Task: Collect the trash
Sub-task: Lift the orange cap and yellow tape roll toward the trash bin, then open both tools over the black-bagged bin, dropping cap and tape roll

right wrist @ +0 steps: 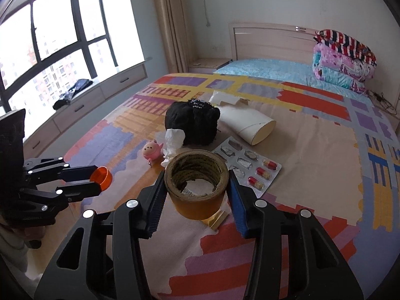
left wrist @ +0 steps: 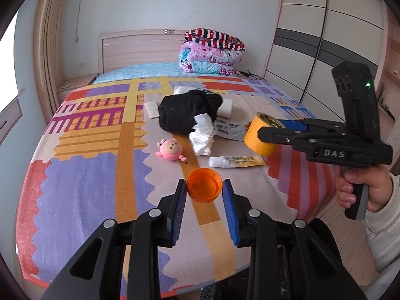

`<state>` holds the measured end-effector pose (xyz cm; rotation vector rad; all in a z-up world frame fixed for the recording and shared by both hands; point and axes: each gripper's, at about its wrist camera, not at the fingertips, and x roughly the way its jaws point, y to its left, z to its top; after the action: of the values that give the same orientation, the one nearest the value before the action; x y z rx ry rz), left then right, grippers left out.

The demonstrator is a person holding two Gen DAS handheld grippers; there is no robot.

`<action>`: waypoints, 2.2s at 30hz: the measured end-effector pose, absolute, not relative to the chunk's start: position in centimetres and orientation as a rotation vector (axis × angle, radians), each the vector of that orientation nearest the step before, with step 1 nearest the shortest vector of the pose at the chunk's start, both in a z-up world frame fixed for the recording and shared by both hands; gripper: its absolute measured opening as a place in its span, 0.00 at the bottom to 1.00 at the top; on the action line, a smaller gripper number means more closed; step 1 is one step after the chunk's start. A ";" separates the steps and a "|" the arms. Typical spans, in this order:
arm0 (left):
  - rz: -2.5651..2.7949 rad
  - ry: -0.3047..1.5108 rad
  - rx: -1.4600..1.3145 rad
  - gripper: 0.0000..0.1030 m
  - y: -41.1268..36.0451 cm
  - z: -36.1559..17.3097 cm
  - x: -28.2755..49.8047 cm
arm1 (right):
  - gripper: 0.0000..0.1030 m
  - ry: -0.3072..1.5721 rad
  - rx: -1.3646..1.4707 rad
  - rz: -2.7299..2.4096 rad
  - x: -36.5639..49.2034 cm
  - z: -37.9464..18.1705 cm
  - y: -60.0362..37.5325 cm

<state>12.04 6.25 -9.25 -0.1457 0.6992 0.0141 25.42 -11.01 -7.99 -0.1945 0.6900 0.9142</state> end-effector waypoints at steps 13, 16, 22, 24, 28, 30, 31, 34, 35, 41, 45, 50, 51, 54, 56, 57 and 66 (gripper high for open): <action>-0.060 0.728 -0.093 0.28 2.0 -9.3 9.4 | 0.45 0.659 -0.185 0.944 18.1 -6.6 -15.7; -0.098 0.752 -0.101 0.28 0.9 -9.9 8.6 | 0.45 0.670 -0.178 0.958 16.4 -7.2 -16.5; -0.144 0.807 -0.096 0.28 -0.9 -12.1 7.0 | 0.45 0.718 -0.206 0.969 13.6 -9.5 -17.5; -0.155 0.841 -0.092 0.28 -1.5 -13.4 6.6 | 0.45 0.751 -0.216 0.966 13.0 -10.9 -17.7; -0.188 0.932 -0.113 0.28 -2.3 -17.0 6.2 | 0.45 0.821 -0.237 0.941 12.6 -14.1 -18.0; -0.202 0.967 -0.154 0.28 -2.1 -18.4 6.3 | 0.45 0.858 -0.251 0.925 12.6 -15.8 -18.1; -0.201 0.981 -0.165 0.28 -2.1 -19.1 6.3 | 0.45 0.876 -0.263 0.918 12.6 -16.6 -18.0; -0.187 1.018 -0.140 0.28 -2.7 -20.9 6.5 | 0.45 0.921 -0.326 0.887 12.6 -19.5 -17.7; -0.175 1.032 -0.125 0.28 -2.8 -21.5 6.6 | 0.45 0.933 -0.332 0.884 12.7 -20.0 -17.7; -0.151 1.118 -0.111 0.28 -3.1 -25.1 6.9 | 0.45 0.959 -0.441 0.843 12.3 -23.1 -16.9; -0.154 1.148 -0.117 0.28 -3.3 -26.4 7.1 | 0.45 0.985 -0.523 0.802 11.8 -24.8 -16.3; -0.154 1.169 -0.116 0.28 -3.4 -27.3 7.2 | 0.45 1.004 -0.566 0.775 11.6 -25.7 -15.9; -0.154 1.167 -0.111 0.28 -3.6 -27.2 7.3 | 0.45 1.008 -0.570 0.771 11.5 -25.8 -15.9; -0.160 1.170 -0.106 0.28 -3.6 -27.3 7.3 | 0.47 1.012 -0.578 0.774 11.5 -26.2 -15.7; -0.164 1.171 -0.113 0.28 -3.5 -27.4 7.3 | 0.55 1.011 -0.573 0.780 11.5 -26.2 -15.6; -0.165 1.172 -0.118 0.28 -3.5 -27.4 7.5 | 0.59 1.006 -0.570 0.783 11.4 -26.1 -15.6; -0.183 1.127 -0.143 0.47 -3.0 -25.3 7.3 | 0.60 0.970 -0.510 0.805 11.7 -24.0 -16.0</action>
<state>7.31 -3.00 -25.27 -0.1426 1.1265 -0.1827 11.68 -15.98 -24.03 -0.5097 0.9699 0.8053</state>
